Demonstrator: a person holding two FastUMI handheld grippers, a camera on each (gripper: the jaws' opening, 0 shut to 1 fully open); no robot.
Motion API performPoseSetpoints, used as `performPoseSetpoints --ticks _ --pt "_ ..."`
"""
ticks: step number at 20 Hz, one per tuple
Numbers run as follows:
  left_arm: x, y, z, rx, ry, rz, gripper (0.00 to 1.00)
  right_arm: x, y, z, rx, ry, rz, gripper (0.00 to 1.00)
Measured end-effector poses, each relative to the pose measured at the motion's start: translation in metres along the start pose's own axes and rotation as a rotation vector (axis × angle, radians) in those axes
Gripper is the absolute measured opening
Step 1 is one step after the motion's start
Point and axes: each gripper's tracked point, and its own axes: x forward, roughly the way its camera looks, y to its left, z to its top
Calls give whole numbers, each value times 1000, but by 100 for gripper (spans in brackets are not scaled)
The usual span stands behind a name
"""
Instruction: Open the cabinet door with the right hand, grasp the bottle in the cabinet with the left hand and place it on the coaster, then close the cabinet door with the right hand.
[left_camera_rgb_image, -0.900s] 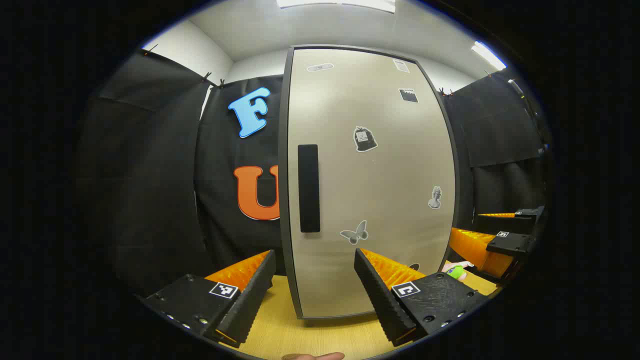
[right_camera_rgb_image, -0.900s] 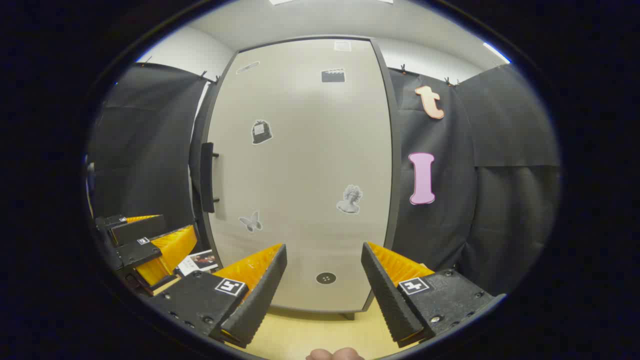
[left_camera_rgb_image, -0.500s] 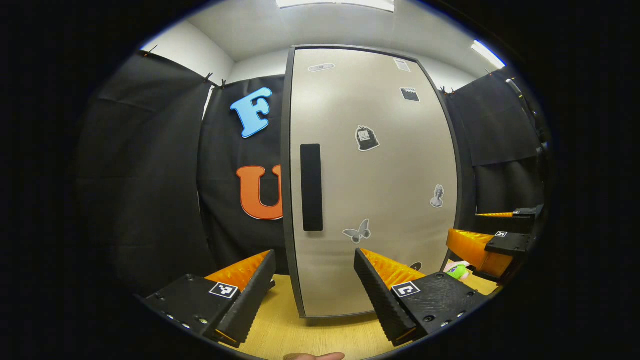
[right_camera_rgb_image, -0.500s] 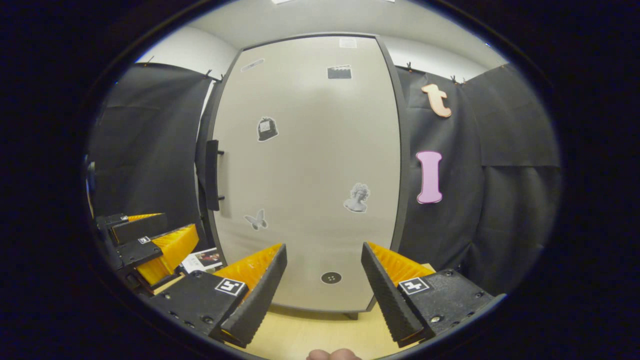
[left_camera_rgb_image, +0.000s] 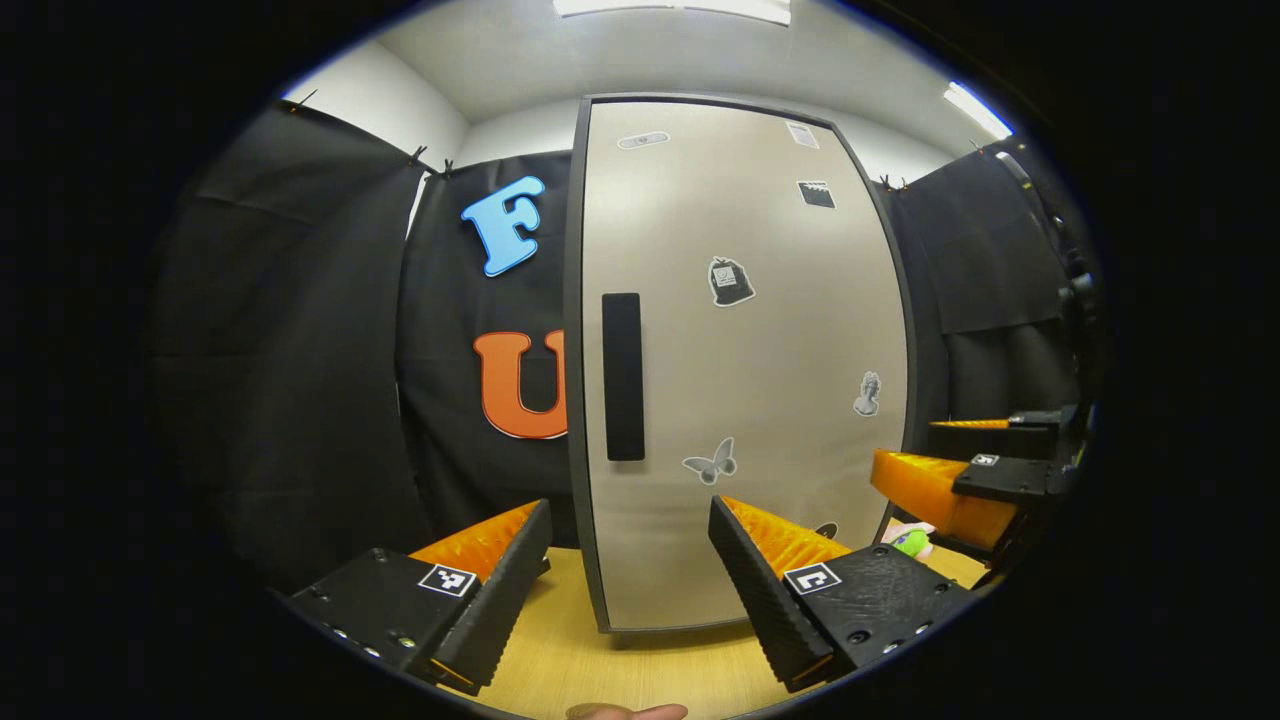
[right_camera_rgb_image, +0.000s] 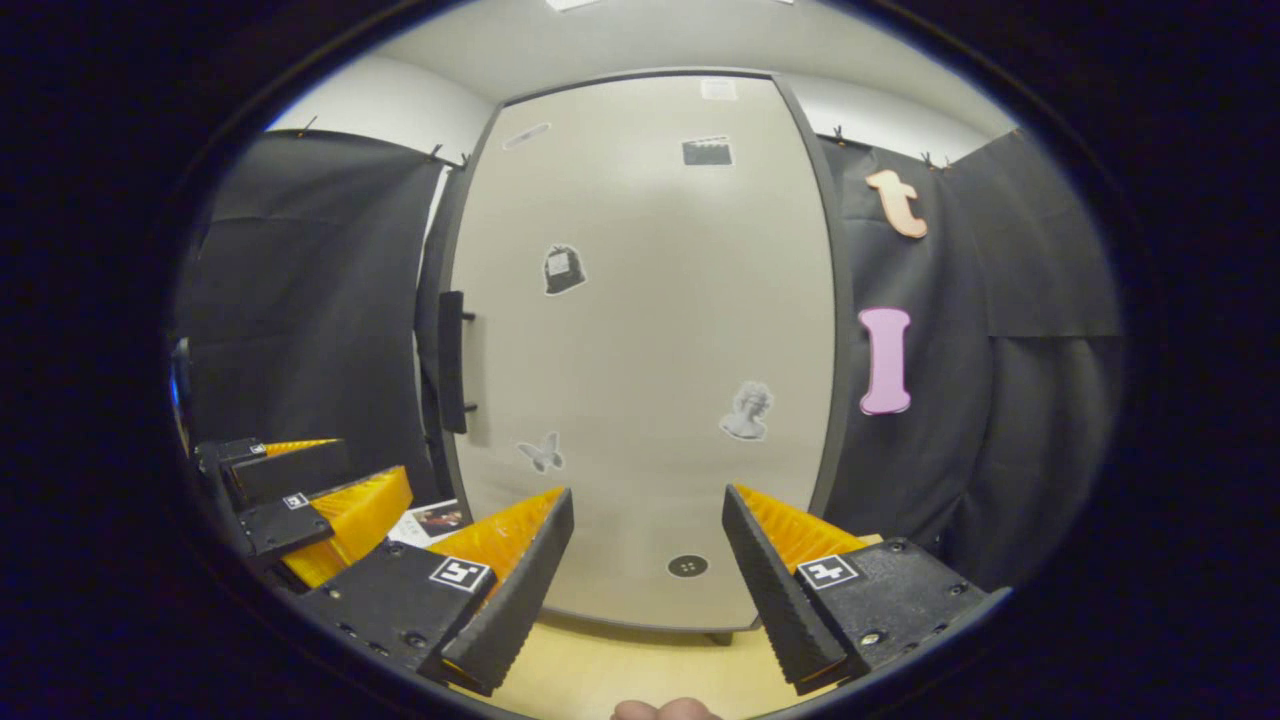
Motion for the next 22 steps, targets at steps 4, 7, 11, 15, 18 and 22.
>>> performPoseSetpoints --ticks 4,7,11,15,18,22 --pt "-35 24 -9 -12 31 38 96 26 44 17 -45 -21 94 97" --pt "-59 52 -8 -7 31 98 96 51 82 25 -67 -31 152 95" --pt "-85 84 -20 29 50 183 96 83 131 41 -61 -61 201 96" --pt "-103 104 -35 18 77 223 96 120 154 49 -55 -34 150 96" --pt "-108 123 -35 14 69 250 96 124 163 52 -81 -41 139 97" --pt "-108 130 -41 1 83 241 96 134 166 39 -116 20 118 52"
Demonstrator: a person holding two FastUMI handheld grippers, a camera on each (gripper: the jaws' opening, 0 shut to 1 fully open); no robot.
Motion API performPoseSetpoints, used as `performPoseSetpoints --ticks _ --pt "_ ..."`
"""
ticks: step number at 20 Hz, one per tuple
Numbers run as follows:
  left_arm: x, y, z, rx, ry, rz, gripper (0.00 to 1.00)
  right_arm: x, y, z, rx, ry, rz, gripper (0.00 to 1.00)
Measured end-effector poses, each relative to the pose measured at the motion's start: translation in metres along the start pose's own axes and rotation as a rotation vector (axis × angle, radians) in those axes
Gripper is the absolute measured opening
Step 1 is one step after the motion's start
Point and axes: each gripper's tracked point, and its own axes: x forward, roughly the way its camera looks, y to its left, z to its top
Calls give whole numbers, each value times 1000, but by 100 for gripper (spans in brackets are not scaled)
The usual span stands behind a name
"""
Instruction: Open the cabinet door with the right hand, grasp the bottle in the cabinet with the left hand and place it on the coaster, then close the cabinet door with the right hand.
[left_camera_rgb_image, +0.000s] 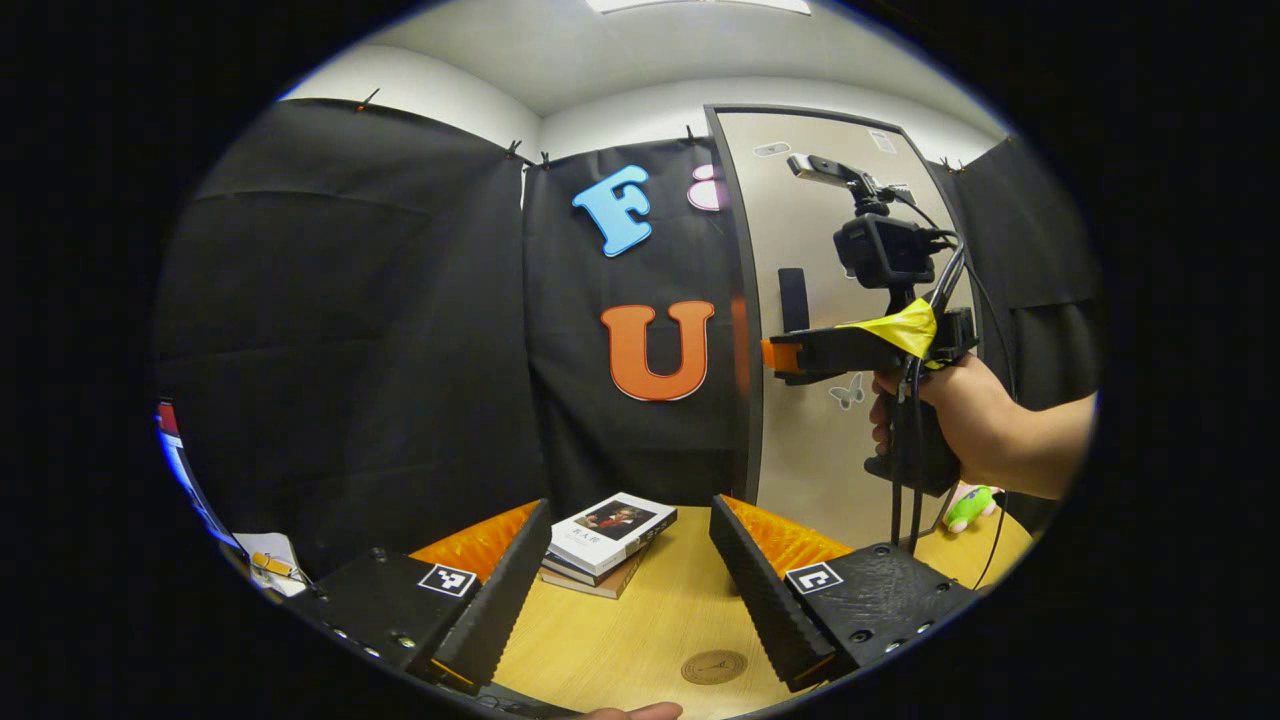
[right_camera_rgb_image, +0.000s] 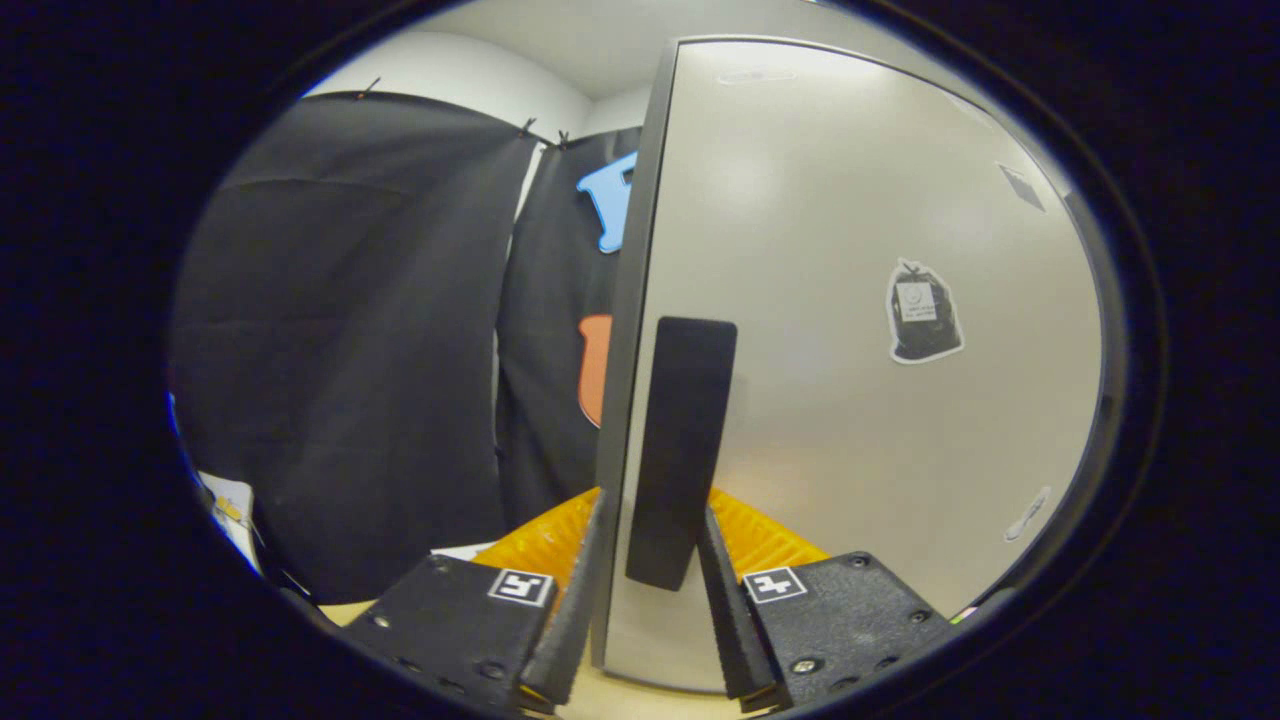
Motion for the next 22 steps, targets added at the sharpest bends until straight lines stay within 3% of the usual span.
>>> performPoseSetpoints --ticks 1,2,6,12,22 --pt "1 -1 1 1 -2 -7 96 3 -1 -1 30 6 -3 48" --pt "1 -1 1 3 -5 -10 96 0 0 -1 56 11 3 33" --pt "2 -2 -7 10 6 -34 96 0 0 -1 40 22 5 23" --pt "4 1 -8 -5 7 -52 96 -16 5 0 59 22 85 16" --pt "-6 -12 -24 10 40 -87 96 -66 14 4 91 12 226 16"
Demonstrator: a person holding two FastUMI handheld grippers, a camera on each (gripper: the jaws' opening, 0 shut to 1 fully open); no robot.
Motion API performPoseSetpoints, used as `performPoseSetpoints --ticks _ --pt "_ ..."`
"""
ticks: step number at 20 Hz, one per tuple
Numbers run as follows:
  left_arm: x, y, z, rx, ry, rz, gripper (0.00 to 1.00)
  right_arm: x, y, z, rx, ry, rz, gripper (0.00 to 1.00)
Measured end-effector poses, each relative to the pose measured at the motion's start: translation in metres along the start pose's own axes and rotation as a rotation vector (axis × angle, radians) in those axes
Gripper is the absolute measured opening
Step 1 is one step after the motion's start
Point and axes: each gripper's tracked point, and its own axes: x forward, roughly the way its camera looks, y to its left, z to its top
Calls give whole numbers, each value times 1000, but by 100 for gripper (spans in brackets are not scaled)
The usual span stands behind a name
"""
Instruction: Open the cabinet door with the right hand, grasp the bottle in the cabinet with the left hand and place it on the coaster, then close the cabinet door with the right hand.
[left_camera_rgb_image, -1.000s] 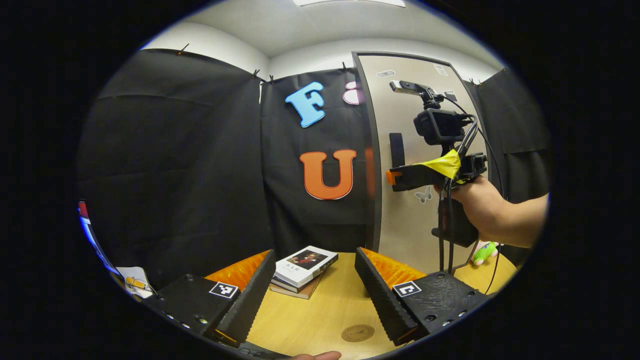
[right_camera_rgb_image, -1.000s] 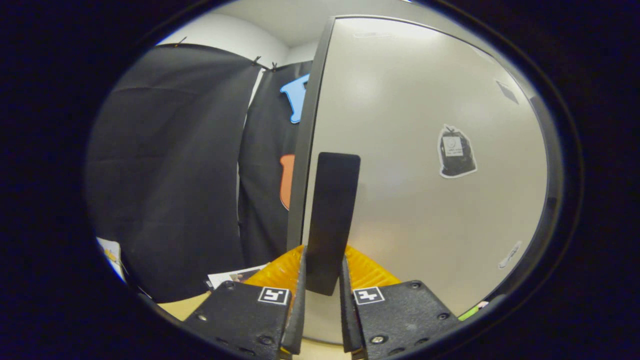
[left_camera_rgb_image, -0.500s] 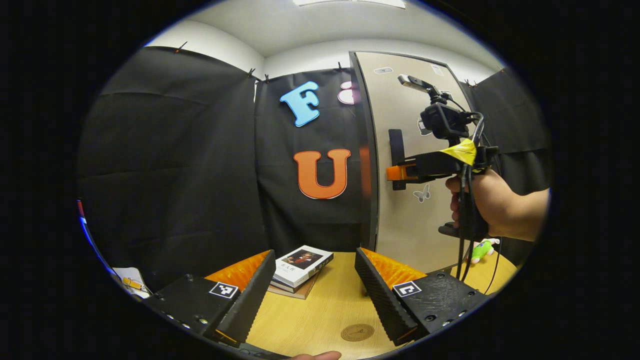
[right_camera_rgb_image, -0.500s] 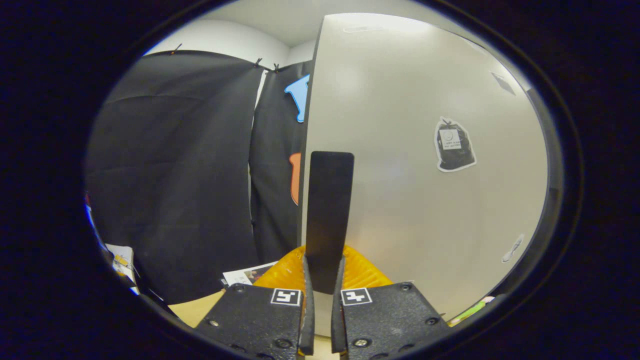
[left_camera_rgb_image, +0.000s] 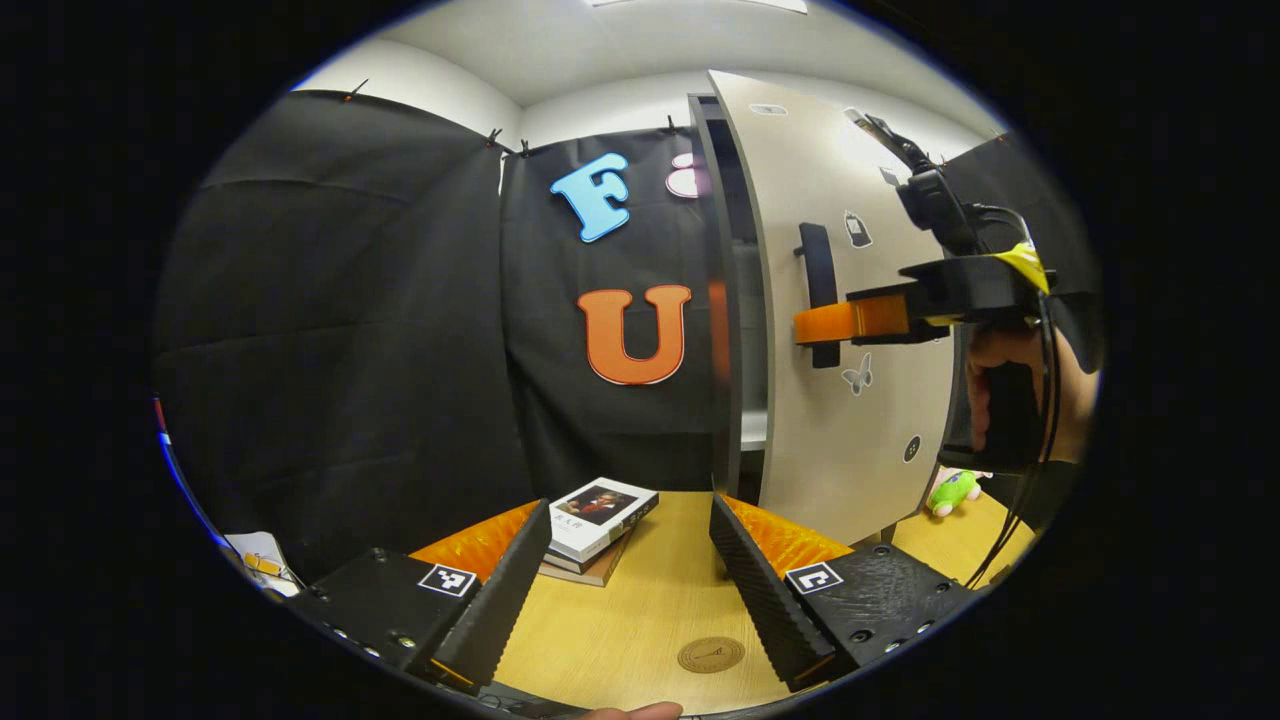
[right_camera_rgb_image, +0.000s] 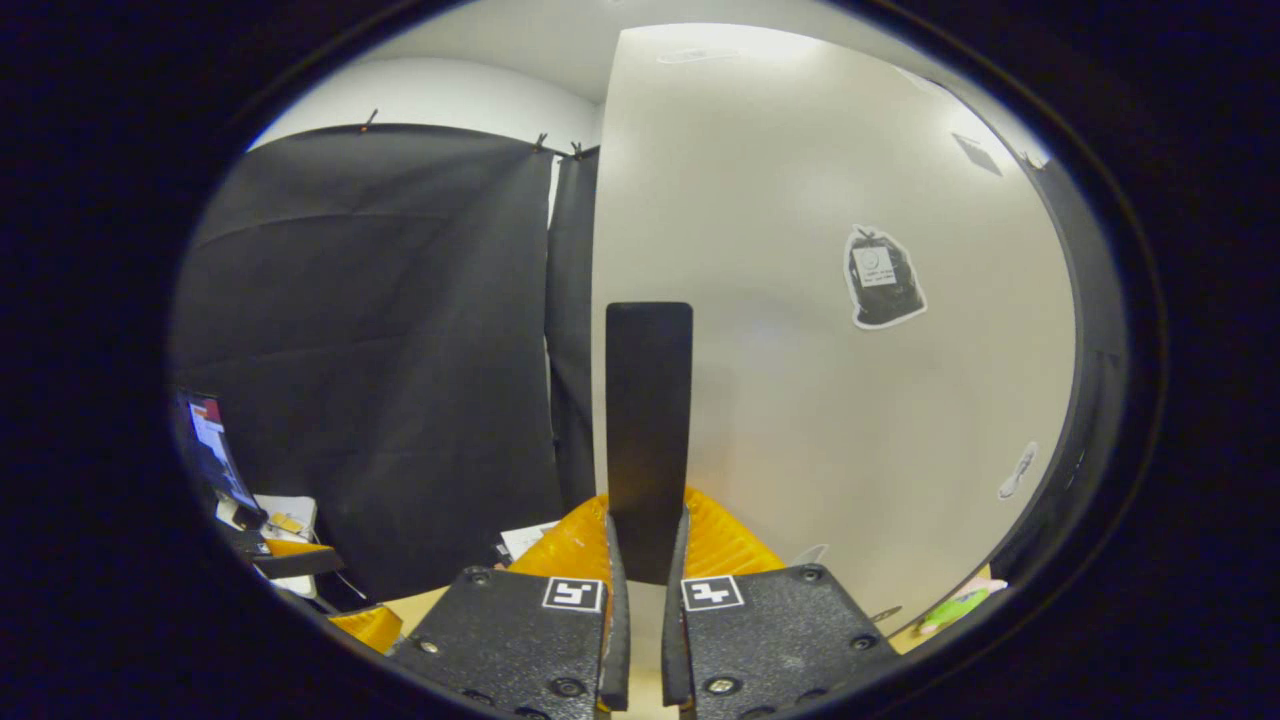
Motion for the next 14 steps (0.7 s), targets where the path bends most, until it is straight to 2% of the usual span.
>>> performPoseSetpoints --ticks 10,14 --pt "21 -23 -5 22 13 -49 96 -45 2 -4 34 15 113 16" --pt "42 -30 3 61 -12 -60 96 -54 0 -6 47 -1 193 15"
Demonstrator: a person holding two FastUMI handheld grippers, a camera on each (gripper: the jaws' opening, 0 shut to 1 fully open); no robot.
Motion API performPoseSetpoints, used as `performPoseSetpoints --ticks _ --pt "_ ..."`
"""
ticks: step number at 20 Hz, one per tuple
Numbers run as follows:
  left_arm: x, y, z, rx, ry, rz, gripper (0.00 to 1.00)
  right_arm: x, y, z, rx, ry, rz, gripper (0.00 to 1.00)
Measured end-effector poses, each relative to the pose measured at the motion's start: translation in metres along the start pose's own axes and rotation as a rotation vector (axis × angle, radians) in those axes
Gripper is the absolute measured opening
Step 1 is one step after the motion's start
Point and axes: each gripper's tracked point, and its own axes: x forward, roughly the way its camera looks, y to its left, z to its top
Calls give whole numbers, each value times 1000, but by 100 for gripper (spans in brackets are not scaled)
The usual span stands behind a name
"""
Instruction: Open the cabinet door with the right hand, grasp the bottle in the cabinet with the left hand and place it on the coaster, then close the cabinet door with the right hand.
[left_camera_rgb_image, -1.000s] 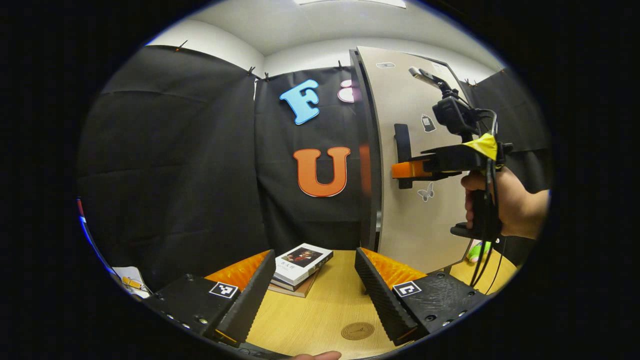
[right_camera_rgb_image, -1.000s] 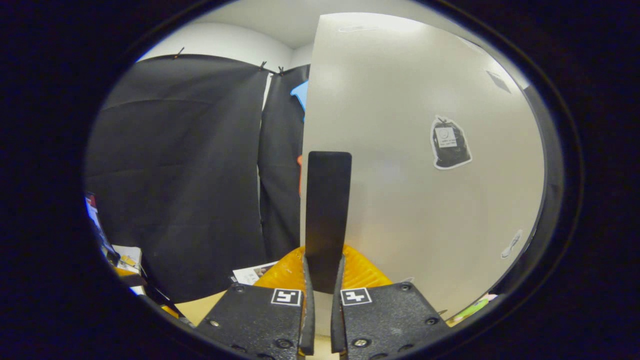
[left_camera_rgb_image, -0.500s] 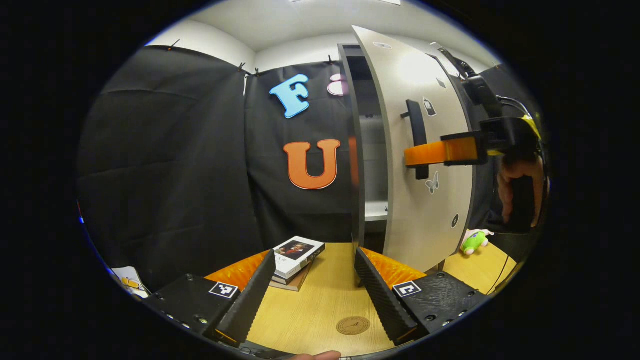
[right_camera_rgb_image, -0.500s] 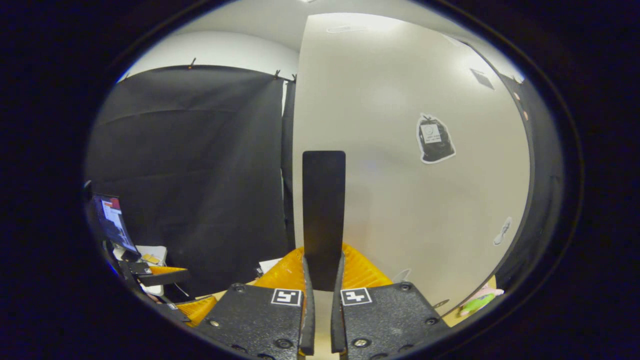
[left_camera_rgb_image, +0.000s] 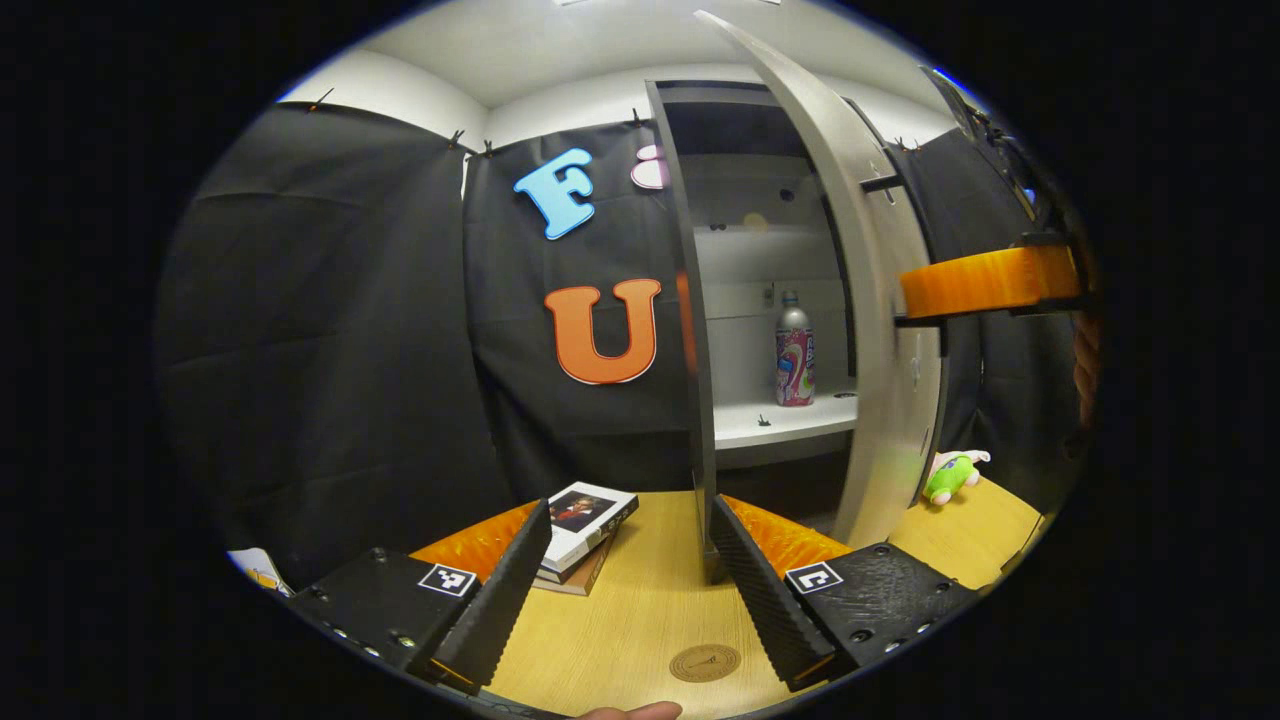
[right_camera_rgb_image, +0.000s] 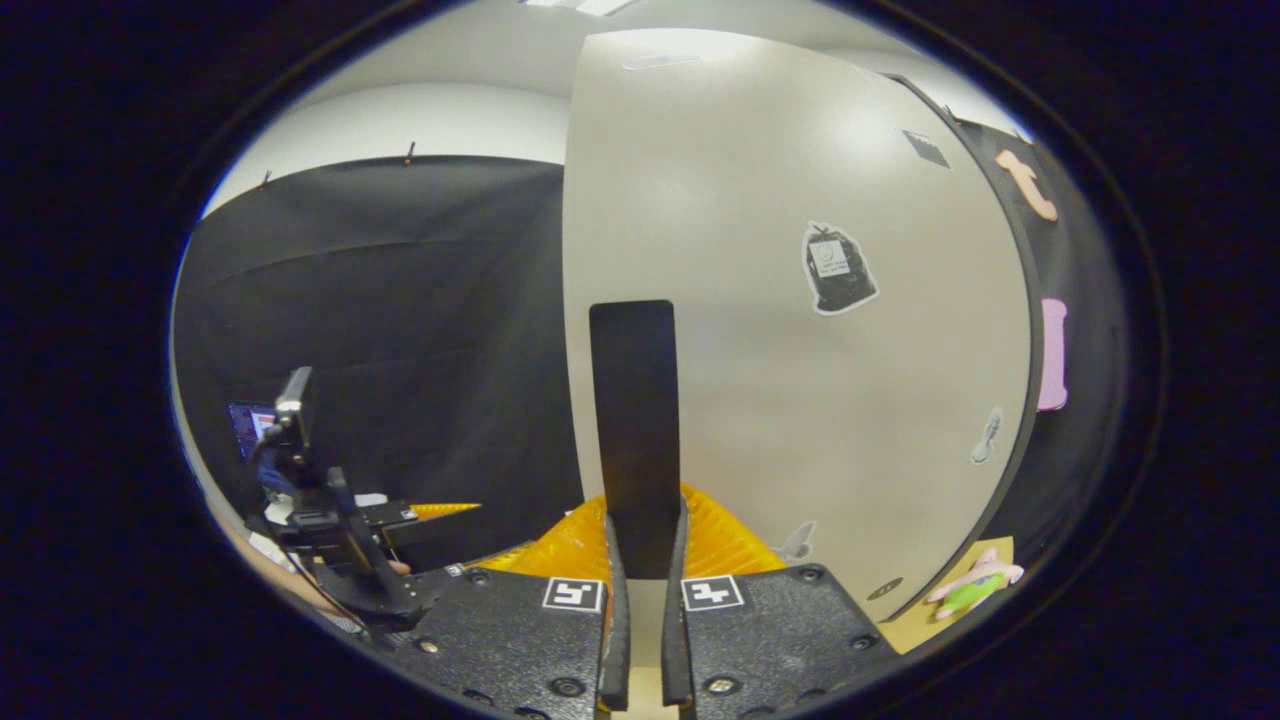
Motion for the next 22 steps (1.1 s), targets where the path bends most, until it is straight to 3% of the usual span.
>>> performPoseSetpoints --ticks 7,15,19,22 --pt "46 -45 -2 -20 25 -65 96 -23 -10 -3 11 27 8 16" --pt "100 -156 19 29 0 -216 96 -47 -26 -5 42 48 -139 16" --pt "133 -195 47 46 -58 -260 96 -52 -32 -5 78 25 -203 16" --pt "161 -208 67 60 -91 -251 96 -57 -36 -6 87 17 -236 18"
